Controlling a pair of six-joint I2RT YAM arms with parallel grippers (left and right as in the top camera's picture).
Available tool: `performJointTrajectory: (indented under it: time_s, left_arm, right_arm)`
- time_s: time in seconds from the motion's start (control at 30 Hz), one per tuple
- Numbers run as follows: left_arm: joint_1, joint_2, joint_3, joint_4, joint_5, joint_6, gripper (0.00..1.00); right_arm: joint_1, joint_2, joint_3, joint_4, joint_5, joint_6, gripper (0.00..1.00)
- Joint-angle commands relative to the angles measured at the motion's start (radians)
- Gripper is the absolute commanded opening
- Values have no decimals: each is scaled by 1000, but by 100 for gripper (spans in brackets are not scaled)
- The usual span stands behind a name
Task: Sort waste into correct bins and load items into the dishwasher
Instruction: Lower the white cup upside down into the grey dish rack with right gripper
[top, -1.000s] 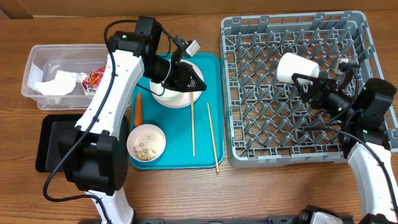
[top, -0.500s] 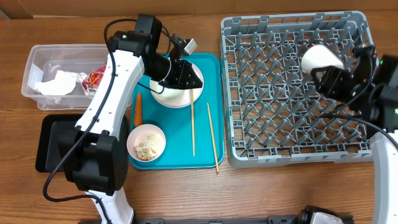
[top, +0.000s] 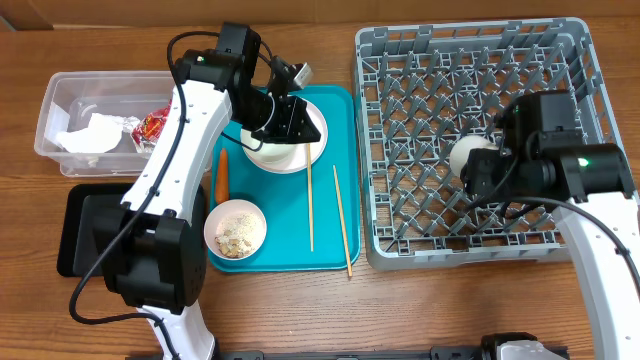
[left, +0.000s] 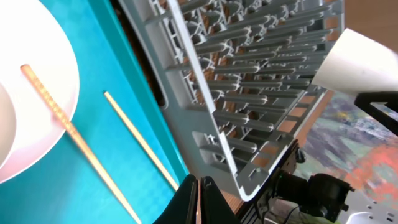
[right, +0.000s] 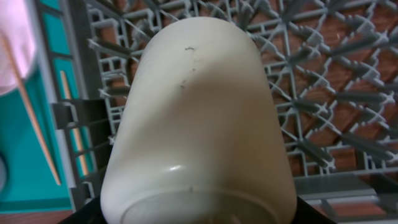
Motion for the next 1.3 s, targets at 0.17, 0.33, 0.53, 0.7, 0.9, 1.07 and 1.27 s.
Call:
performJointTrajectory:
  time_s: [0.17, 0.33, 0.53, 0.7, 0.9, 1.07, 1.27]
  left_arm:
    - [-1, 8, 8, -21, -32, -13, 7]
    - [-1, 8, 8, -21, -33, -13, 7]
    - [-1, 8, 8, -21, -35, -13, 8]
    - [-1, 8, 8, -18, -45, -13, 9]
    - [-1, 8, 8, -18, -55, -13, 11]
    - [-1, 8, 8, -18, -55, -13, 12]
    - [-1, 8, 8, -18, -58, -13, 12]
  right_arm:
    - [3, 111, -13, -88, 43, 16, 39]
    - [4, 140, -60, -51, 42, 16, 39]
    - [5, 140, -72, -43, 40, 16, 39]
    - [5, 140, -72, -39, -74, -18, 39]
    - [5, 140, -72, -40, -68, -18, 38]
    - [5, 140, -72, -46, -68, -18, 38]
    - [3, 139, -6, -1, -58, -40, 38]
